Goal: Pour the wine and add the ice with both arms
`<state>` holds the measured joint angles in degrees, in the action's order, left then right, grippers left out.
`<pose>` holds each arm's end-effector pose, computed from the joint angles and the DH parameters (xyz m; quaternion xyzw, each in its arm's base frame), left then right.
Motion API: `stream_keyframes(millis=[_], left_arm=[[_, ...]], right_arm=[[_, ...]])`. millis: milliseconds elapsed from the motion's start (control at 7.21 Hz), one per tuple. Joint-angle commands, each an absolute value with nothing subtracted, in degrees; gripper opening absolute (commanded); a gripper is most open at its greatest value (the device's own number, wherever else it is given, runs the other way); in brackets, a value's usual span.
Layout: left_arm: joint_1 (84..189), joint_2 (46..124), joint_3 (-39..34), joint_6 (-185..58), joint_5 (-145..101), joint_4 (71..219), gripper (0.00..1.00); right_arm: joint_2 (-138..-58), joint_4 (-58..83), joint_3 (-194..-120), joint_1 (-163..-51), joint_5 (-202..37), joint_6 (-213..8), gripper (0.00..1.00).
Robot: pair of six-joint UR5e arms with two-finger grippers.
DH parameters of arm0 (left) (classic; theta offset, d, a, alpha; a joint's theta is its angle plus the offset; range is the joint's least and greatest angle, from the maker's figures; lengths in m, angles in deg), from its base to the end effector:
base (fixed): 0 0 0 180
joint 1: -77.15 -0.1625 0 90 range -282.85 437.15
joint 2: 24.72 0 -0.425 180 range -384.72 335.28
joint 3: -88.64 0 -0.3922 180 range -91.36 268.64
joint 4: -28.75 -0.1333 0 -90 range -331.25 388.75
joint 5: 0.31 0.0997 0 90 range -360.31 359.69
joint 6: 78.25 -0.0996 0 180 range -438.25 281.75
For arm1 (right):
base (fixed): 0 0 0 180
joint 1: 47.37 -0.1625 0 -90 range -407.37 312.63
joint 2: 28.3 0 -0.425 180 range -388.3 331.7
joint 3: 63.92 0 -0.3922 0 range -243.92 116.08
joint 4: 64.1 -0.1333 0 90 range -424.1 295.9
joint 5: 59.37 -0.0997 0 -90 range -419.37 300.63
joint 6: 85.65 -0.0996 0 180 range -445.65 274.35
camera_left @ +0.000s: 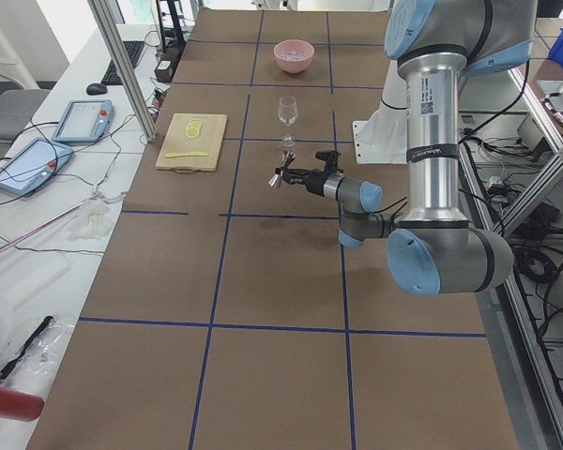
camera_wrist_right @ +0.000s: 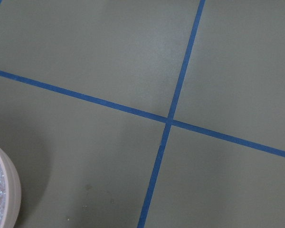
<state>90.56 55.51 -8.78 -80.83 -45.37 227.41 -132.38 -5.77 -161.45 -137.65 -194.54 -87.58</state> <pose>0.3024 -0.2815 0.4819 0.7285 0.2621 0.1174 0.6220 0.0646 -0.4060 0.6407 0.1954 -0.3777 -0.0661 0.9027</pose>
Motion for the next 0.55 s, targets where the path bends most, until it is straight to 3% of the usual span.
stream_keyframes(millis=[0,416], left_arm=[[90.51,54.91,-8.3,-74.06,-44.43,227.39,0.0],[90.51,54.47,-5.42,-55.12,-45.48,226.77,0.0]], right_arm=[[-132.62,-6.09,-161.22,-137.73,-194.54,-87.58,1.0],[-132.63,-6.09,-161.31,-137.73,-194.54,-87.58,1.0]])
